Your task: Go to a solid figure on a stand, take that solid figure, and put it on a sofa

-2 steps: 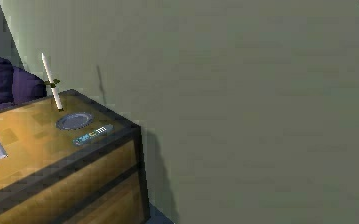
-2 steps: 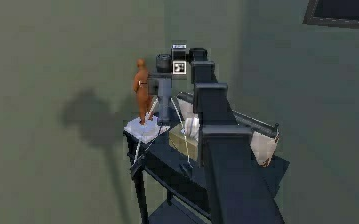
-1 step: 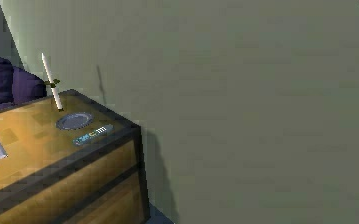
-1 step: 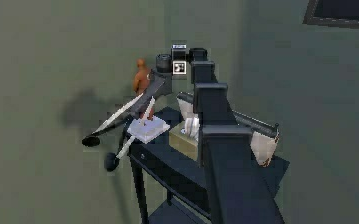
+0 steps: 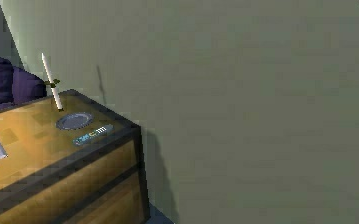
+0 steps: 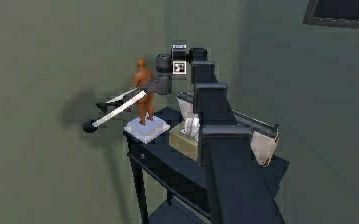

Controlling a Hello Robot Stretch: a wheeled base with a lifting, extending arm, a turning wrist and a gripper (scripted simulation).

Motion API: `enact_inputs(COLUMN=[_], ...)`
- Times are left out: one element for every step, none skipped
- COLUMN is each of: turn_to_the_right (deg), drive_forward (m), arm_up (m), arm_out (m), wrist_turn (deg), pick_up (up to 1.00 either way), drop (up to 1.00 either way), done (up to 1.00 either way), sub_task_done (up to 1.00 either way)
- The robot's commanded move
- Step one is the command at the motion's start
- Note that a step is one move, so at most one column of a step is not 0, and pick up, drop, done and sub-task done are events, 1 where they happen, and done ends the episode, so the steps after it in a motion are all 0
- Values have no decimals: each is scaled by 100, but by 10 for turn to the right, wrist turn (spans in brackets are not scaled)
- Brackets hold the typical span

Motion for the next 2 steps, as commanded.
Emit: enact_inputs(turn_to_the_right=[0, 0], drive_forward=[0, 0], arm_up=[0, 0], arm_out=[0, 0], wrist_turn=[450, 120], pick_up=[0, 0], drop=[0, 0], done=[0, 0], sub_task_done=[0, 0])
